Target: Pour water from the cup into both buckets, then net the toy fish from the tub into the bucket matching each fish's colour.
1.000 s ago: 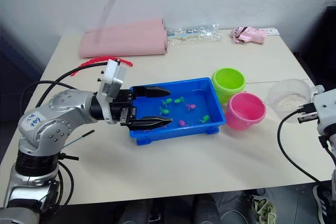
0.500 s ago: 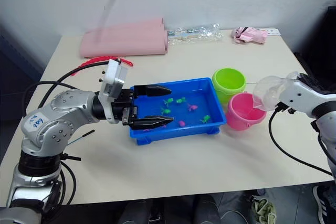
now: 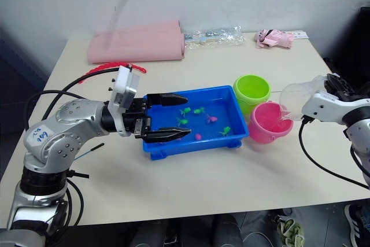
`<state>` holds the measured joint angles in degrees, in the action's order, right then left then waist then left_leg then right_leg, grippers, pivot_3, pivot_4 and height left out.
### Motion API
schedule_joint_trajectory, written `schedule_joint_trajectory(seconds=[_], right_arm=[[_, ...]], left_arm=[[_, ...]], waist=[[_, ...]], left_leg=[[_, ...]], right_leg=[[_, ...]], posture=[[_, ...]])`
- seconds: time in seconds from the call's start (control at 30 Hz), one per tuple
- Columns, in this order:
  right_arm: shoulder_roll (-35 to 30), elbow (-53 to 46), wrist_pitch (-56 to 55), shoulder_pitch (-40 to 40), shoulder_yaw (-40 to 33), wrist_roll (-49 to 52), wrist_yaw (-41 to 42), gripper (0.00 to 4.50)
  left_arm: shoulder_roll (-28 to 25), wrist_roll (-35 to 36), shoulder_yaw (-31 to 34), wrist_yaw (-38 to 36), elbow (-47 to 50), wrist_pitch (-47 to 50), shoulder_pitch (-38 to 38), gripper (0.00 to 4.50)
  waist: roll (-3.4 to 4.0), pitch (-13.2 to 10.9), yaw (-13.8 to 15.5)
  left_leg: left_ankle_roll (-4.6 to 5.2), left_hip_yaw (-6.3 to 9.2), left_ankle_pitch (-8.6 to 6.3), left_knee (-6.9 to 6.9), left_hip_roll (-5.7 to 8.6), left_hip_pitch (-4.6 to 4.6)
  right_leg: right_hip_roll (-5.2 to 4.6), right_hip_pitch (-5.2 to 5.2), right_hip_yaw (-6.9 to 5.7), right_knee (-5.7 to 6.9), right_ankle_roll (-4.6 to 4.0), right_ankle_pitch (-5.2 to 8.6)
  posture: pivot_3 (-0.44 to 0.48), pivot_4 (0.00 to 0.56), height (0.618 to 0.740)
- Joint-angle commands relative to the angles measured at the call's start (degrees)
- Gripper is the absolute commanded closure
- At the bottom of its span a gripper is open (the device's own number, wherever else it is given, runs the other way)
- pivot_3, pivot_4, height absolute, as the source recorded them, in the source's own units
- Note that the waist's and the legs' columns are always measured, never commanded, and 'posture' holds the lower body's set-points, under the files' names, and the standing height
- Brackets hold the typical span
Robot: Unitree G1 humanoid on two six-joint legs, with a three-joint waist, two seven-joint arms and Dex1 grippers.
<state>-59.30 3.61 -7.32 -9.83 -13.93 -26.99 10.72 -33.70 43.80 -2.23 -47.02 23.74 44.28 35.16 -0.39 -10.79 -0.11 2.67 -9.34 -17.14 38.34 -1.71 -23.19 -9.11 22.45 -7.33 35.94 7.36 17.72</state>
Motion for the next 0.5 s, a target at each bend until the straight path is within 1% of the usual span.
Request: schedule_joint_trajectory(seconds=[0.03,0.17,0.33,0.4,0.5], right_arm=[[2.87,-0.38,3.52,-0.55,-5.21,6.28,1.26,4.44],[7.21,-1.7,8.78,-0.08,-8.68,13.45,4.18,4.44],[13.19,-4.32,20.07,-2.7,-12.88,23.46,6.55,4.44],[14.35,-5.1,23.47,-4.16,-13.53,25.6,6.59,4.44],[14.6,-3.78,27.14,-8.93,-12.14,27.88,7.03,4.44]], left_arm=[[0.12,-0.25,1.19,-0.04,0.15,-1.17,-0.07,0.0],[0.35,-0.3,1.27,0.0,-0.69,-1.17,0.25,0.0],[1.53,0.31,2.01,1.15,-2.83,-0.68,1.32,0.0],[2.05,0.49,2.42,1.65,-3.64,-0.48,1.81,0.0],[3.38,0.47,3.42,3.5,-6.01,-0.09,3.44,0.0]], waist=[[0.0,0.0,0.06],[0.0,0.0,0.08],[0.0,0.0,0.03],[0.0,0.0,0.01],[0.01,0.0,-0.06]], left_leg=[[0.0,0.02,0.0,0.01,-0.01,0.0],[0.01,0.03,0.01,0.01,0.01,-0.01],[0.02,0.05,0.01,0.05,-0.01,-0.01],[0.02,0.05,0.01,0.07,0.0,-0.01],[0.02,0.05,0.01,0.06,-0.01,-0.01]], right_leg=[[0.01,-0.02,-0.02,-0.01,0.0,0.0],[0.0,-0.04,-0.03,-0.01,0.0,0.0],[0.03,-0.05,-0.04,0.01,0.0,0.0],[0.03,-0.05,-0.03,0.03,0.0,0.0],[0.03,-0.03,-0.03,0.04,0.0,0.0]], posture=[[0.0,0.15,0.738],[0.0,0.15,0.738],[0.0,0.15,0.738],[0.0,0.15,0.738],[0.0,0.15,0.738]])
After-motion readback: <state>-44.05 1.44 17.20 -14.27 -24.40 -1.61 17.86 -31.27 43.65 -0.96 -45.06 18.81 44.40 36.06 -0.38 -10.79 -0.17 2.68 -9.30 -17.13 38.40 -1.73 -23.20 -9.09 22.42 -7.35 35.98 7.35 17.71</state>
